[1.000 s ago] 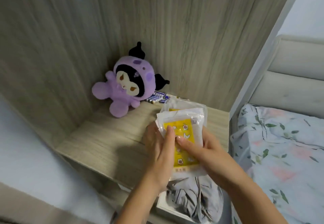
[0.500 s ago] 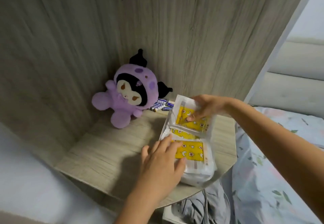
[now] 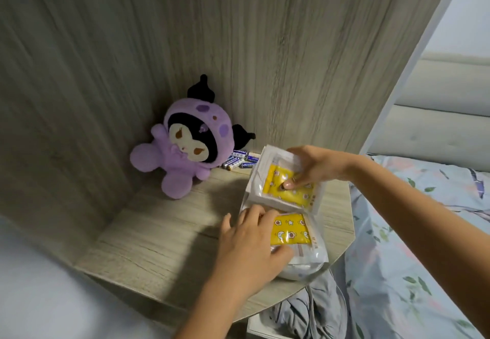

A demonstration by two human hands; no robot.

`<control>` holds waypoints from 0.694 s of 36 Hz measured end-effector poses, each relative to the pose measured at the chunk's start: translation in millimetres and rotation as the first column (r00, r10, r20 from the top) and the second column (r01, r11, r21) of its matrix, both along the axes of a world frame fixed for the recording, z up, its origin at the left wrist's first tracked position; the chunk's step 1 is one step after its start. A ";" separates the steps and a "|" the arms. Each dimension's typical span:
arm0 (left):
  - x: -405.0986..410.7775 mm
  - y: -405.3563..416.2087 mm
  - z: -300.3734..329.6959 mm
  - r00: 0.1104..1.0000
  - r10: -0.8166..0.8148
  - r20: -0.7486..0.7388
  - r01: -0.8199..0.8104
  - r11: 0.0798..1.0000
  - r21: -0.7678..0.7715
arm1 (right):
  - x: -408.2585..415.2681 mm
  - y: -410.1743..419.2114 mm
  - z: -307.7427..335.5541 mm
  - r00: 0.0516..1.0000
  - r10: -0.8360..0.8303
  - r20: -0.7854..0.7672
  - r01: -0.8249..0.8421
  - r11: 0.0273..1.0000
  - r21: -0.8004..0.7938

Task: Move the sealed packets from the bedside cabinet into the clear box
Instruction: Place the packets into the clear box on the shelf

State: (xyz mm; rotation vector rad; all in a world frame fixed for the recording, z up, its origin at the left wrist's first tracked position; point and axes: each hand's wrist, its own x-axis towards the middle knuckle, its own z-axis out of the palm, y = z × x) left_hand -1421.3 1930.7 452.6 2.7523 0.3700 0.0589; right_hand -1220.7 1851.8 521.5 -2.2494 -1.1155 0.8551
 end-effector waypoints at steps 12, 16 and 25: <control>0.2 1.7 -6.7 0.994 -0.069 0.080 0.064 0.996 0.056 | -5.7 8.0 -10.9 0.980 0.107 0.169 -0.061 0.965 -0.256; -1.5 1.0 -13.0 0.979 -0.051 0.200 0.029 0.993 0.112 | -11.3 12.5 -10.6 0.943 0.227 0.245 -0.107 0.900 -0.423; -2.5 1.1 -21.4 0.964 -0.044 0.261 -0.013 0.977 0.213 | -21.8 11.7 -20.7 0.980 0.106 0.168 -0.063 0.967 -0.246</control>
